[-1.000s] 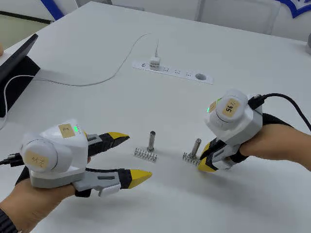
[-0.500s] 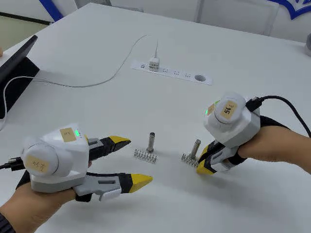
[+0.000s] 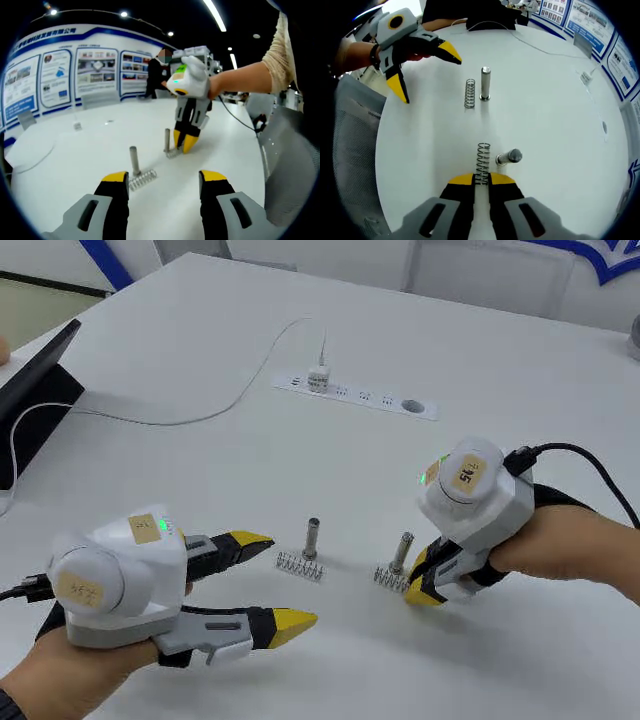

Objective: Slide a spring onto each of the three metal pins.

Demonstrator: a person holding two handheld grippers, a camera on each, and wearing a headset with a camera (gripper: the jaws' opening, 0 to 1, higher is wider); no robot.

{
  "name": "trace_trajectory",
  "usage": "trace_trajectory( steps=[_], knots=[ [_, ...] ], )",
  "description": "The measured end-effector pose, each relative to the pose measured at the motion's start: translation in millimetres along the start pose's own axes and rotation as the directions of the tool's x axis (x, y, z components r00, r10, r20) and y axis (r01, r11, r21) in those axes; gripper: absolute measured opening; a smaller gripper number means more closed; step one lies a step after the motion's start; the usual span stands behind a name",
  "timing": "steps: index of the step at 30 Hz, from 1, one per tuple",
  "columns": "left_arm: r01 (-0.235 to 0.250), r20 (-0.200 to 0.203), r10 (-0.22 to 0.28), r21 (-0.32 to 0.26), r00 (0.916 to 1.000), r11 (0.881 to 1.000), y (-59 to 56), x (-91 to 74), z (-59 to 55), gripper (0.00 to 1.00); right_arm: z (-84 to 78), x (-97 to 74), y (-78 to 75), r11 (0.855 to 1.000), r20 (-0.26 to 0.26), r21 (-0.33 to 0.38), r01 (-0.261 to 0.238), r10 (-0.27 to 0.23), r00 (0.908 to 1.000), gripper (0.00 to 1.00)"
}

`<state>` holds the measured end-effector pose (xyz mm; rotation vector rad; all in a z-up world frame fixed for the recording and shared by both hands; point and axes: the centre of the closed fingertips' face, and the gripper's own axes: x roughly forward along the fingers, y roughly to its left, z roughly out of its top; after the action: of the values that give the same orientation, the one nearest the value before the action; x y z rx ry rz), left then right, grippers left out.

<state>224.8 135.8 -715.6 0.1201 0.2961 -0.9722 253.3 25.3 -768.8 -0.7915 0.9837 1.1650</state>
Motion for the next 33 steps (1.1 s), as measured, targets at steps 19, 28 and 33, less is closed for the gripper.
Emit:
trace_trajectory(
  steps=[19,28,33],
  knots=[
    [0.100,-0.014,-0.099,0.031,0.9950,0.995,-28.8,20.7,-0.9,0.51,23.3,-29.8,30.5,0.993,0.025,-0.110,-0.041,0.044,0.9987,0.11],
    [0.127,-0.007,-0.127,0.054,0.9919,0.990,-34.8,28.3,5.3,0.47,33.5,-39.6,42.8,0.983,0.028,-0.174,-0.055,0.060,0.9978,0.11],
    [0.135,-0.001,-0.135,0.060,0.9909,0.989,-36.1,30.7,7.7,0.44,39.3,-43.7,47.3,0.976,0.037,-0.207,-0.061,0.070,0.9969,0.11]
  ],
)
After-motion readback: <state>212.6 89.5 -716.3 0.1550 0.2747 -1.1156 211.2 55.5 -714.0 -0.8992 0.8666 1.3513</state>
